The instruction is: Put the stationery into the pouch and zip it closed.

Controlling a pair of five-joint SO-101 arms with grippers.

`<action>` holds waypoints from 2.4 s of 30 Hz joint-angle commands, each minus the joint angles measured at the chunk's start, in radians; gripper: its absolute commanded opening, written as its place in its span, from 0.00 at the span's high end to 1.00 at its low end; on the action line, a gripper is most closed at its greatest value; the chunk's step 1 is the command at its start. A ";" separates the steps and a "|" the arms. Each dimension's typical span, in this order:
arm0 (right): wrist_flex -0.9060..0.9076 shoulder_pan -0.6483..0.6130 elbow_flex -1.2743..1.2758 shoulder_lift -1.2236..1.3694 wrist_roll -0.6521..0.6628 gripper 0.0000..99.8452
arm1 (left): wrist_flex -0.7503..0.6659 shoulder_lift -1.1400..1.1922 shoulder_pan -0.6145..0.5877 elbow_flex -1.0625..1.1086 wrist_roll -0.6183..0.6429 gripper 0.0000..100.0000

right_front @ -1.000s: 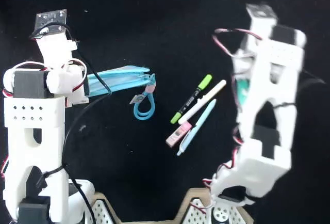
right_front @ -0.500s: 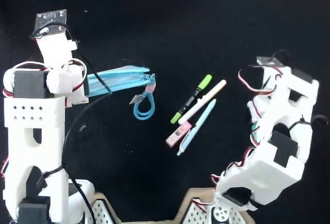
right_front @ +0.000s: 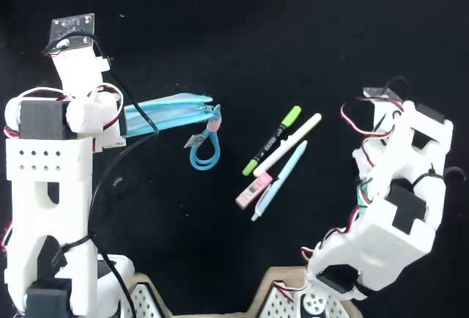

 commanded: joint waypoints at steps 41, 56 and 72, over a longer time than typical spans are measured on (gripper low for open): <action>-0.057 -1.031 -0.090 -1.330 -0.664 0.99 | -0.014 0.011 0.007 0.008 0.000 0.97; -0.792 -1.231 0.483 -1.483 -0.678 0.99 | -0.015 0.003 0.008 0.028 0.002 0.97; -1.298 -1.344 0.878 -1.494 -0.671 0.99 | -0.015 0.003 0.012 0.028 0.002 0.97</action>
